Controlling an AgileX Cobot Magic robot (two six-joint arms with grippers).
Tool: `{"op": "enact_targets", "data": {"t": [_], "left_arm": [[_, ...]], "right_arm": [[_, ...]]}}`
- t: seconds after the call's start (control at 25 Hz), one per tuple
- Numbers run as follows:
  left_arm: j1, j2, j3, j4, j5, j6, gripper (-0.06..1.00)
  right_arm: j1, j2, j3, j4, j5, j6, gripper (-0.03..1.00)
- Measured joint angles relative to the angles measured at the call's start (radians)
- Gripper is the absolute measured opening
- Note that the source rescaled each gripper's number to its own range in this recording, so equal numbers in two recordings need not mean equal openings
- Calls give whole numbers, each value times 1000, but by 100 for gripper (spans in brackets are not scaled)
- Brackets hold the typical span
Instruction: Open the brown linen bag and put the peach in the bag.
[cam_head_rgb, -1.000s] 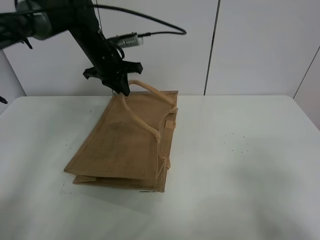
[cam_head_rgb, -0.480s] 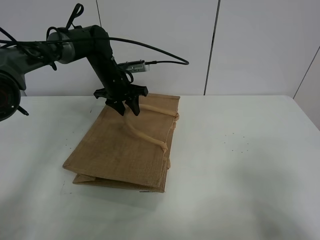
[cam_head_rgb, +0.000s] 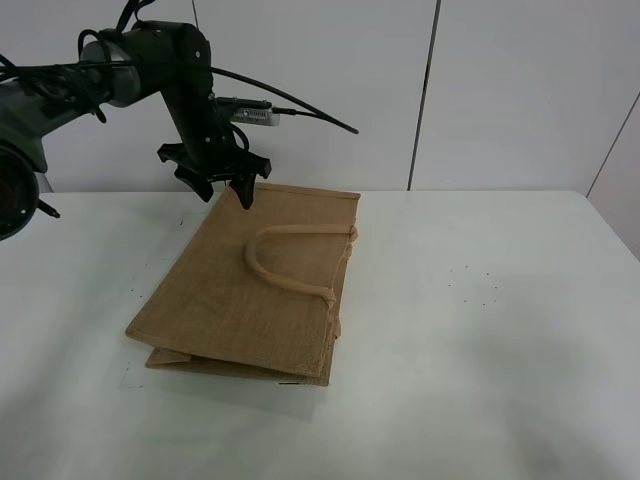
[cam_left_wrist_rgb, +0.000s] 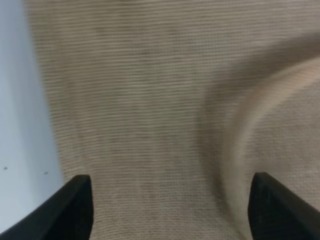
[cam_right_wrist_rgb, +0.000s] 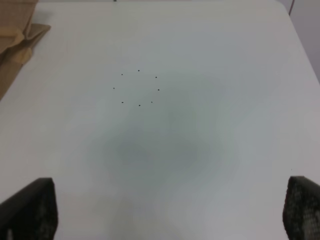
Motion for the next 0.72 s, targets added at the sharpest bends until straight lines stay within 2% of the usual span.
{"op": "enact_targets", "data": {"t": [0.16,0.52,0.72], "left_arm": [[74,0,0,-51,0,0,91],[280,0,0,-56,1,2,91],[315,-3,6,-69,1,2,91]], "right_arm": [[0,0,0,0,0,0,100],[0,0,0,0,0,0,100],[0,0,0,0,0,0,100]]}}
